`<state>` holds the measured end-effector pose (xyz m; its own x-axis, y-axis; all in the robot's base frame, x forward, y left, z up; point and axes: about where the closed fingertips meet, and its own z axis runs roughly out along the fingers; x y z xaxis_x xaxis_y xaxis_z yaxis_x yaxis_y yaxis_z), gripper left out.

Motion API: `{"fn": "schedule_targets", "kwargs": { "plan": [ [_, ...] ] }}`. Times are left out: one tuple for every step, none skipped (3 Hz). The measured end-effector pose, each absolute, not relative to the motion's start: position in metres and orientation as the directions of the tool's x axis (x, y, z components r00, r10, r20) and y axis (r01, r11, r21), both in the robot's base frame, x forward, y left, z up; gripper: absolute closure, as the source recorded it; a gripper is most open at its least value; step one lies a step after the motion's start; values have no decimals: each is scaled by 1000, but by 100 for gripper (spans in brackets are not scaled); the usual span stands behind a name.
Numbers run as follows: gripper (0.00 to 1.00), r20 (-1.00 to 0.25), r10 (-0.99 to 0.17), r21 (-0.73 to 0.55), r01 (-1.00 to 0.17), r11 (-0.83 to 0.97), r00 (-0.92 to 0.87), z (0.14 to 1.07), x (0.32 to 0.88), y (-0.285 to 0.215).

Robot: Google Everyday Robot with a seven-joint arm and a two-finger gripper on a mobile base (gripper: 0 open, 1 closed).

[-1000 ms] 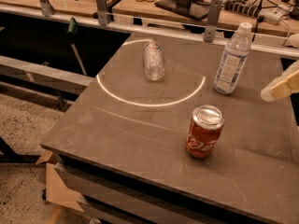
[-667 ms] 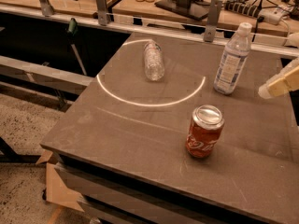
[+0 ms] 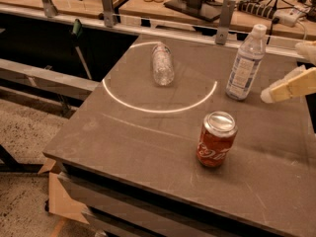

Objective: Knock blue plastic bottle over

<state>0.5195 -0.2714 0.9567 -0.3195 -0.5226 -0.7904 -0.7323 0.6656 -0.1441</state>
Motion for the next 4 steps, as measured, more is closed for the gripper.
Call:
{"fn": "schedule_targets", "kwargs": {
  "plan": [
    [0,-864,-429,-105,-740,664,-263,948,549,-270],
    [0,-902,-366,-70,-762,644,-227,936,578,-268],
    [18,-921,-331,-42,-792,609,-206,924,601,-261],
    [41,-926,-323,-25,-823,568,-195,917,612,-249]
  ]
}}
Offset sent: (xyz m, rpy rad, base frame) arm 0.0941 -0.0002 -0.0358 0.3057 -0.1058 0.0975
